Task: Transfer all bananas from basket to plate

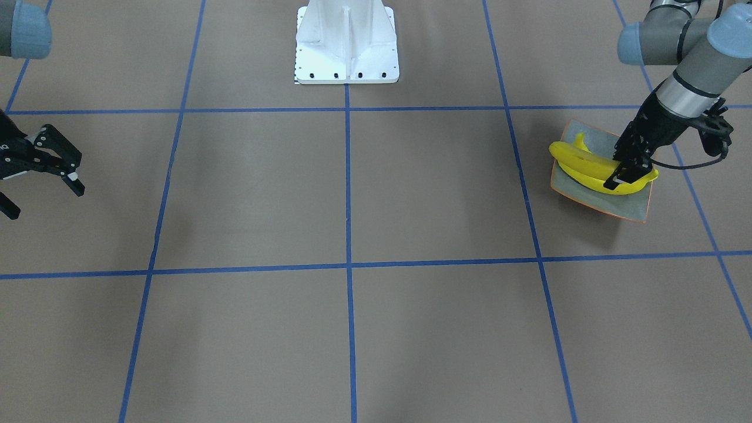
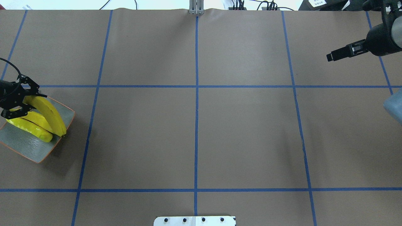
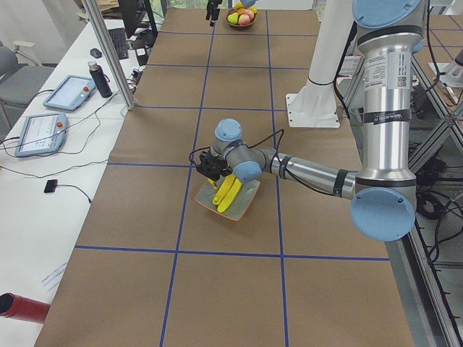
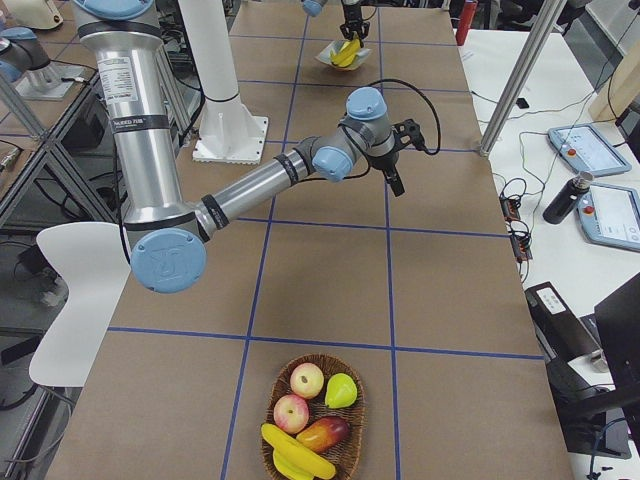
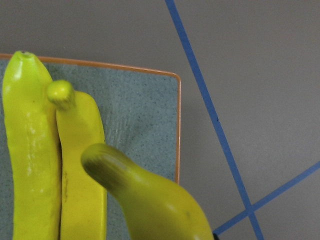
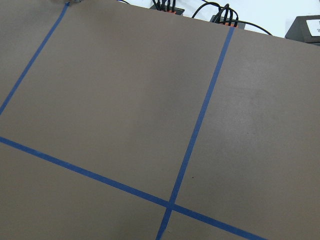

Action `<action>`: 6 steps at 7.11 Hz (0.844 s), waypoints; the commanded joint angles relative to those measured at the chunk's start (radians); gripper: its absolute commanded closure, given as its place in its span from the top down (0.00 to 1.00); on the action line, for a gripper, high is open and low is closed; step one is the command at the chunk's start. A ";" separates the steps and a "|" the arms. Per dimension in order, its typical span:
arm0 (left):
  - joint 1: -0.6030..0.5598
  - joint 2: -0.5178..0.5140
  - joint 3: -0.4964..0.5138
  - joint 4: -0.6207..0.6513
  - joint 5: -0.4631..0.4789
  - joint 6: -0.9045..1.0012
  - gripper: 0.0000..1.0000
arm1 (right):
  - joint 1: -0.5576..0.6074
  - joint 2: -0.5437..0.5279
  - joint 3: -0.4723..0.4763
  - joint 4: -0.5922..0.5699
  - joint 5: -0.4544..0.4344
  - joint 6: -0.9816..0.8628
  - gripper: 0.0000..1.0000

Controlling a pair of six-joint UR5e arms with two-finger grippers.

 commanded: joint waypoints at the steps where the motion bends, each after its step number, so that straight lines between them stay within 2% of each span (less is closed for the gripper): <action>1: 0.000 0.000 0.038 -0.002 0.002 0.010 0.21 | 0.013 0.000 0.001 0.001 -0.002 -0.009 1.00; 2: 0.001 -0.001 0.054 -0.004 0.002 0.014 0.32 | 0.016 0.000 0.004 0.001 -0.004 -0.014 1.00; 3: 0.001 -0.006 0.067 -0.007 0.005 0.016 0.99 | 0.021 0.000 0.004 0.001 -0.004 -0.015 1.00; 6: -0.007 -0.001 0.061 -0.007 0.003 0.072 1.00 | 0.022 0.000 0.002 0.001 -0.001 -0.018 1.00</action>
